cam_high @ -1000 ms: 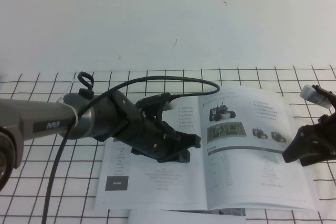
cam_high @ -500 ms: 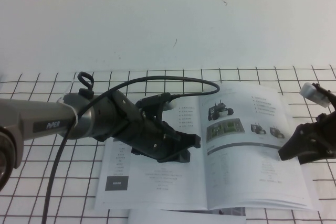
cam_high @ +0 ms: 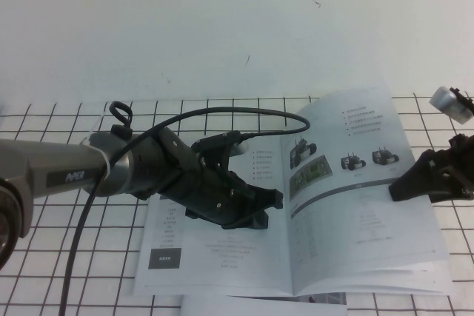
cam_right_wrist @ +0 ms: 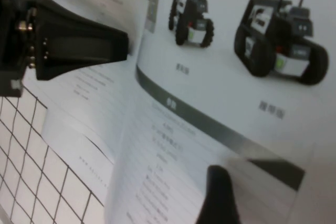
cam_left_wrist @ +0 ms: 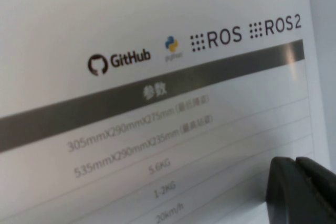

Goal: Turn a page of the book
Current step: Open the closed book

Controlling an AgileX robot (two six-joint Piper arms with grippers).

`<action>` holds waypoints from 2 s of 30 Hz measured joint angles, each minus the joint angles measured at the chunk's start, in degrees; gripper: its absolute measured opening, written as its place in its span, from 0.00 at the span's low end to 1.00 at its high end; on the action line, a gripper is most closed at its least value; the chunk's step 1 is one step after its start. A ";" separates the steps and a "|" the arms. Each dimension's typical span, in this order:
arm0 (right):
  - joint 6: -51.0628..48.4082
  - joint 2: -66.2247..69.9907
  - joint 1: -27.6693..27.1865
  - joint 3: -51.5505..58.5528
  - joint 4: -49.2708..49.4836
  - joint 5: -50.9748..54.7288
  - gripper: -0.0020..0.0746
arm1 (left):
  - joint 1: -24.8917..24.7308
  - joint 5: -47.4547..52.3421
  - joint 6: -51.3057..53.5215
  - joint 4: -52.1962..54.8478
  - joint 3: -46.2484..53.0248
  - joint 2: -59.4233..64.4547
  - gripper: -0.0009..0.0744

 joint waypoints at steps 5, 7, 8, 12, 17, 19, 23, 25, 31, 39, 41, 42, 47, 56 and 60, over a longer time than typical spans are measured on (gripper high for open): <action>0.24 -2.73 0.00 0.00 0.00 1.48 0.66 | 0.00 0.00 0.00 0.00 0.00 0.00 0.01; 0.53 -3.31 0.00 0.00 0.00 1.98 0.66 | 0.00 0.12 0.00 0.00 0.00 0.00 0.01; 0.78 -3.67 0.00 0.00 0.00 2.27 0.66 | 0.00 0.12 0.00 0.00 0.00 0.00 0.01; 1.57 -4.82 0.00 0.00 0.00 3.21 0.66 | 0.00 0.12 0.00 0.00 0.00 0.00 0.01; 2.31 -7.08 0.00 0.00 0.00 3.70 0.66 | 0.00 0.12 0.00 0.00 0.00 0.00 0.01; 2.44 -7.81 0.00 0.00 0.28 4.05 0.66 | 0.00 0.12 0.00 0.00 0.00 0.00 0.01; 2.66 -8.14 0.39 0.00 1.99 4.99 0.65 | 0.00 0.33 0.00 0.00 0.00 0.00 0.01; 2.53 -8.14 1.44 0.00 2.98 4.99 0.65 | 0.00 0.72 0.00 -0.12 0.00 0.00 0.01; 2.20 -8.14 6.88 0.00 5.81 2.61 0.64 | 0.00 1.37 0.00 0.47 -0.07 -0.97 0.01; 0.32 -8.14 9.93 0.26 12.71 0.26 0.64 | 1.31 2.82 -0.21 4.84 -0.07 -8.60 0.01; -0.51 -8.14 10.06 0.37 14.80 0.22 0.64 | 2.18 3.79 -0.45 5.75 -0.07 -10.63 0.01; -0.91 -8.14 10.29 0.37 15.67 0.12 0.64 | 2.61 4.39 -0.58 6.24 -0.07 -11.49 0.01; -2.23 -8.14 11.10 0.45 18.10 -0.42 0.64 | 5.11 6.90 -1.16 8.56 -0.07 -14.83 0.01; -6.55 -8.14 16.60 0.45 25.30 -2.96 0.64 | 8.75 10.03 -1.38 11.28 -0.07 -20.90 0.01; -8.83 -8.14 19.49 0.45 28.28 -5.99 0.64 | 8.86 11.06 -2.75 14.75 0.03 -22.62 0.01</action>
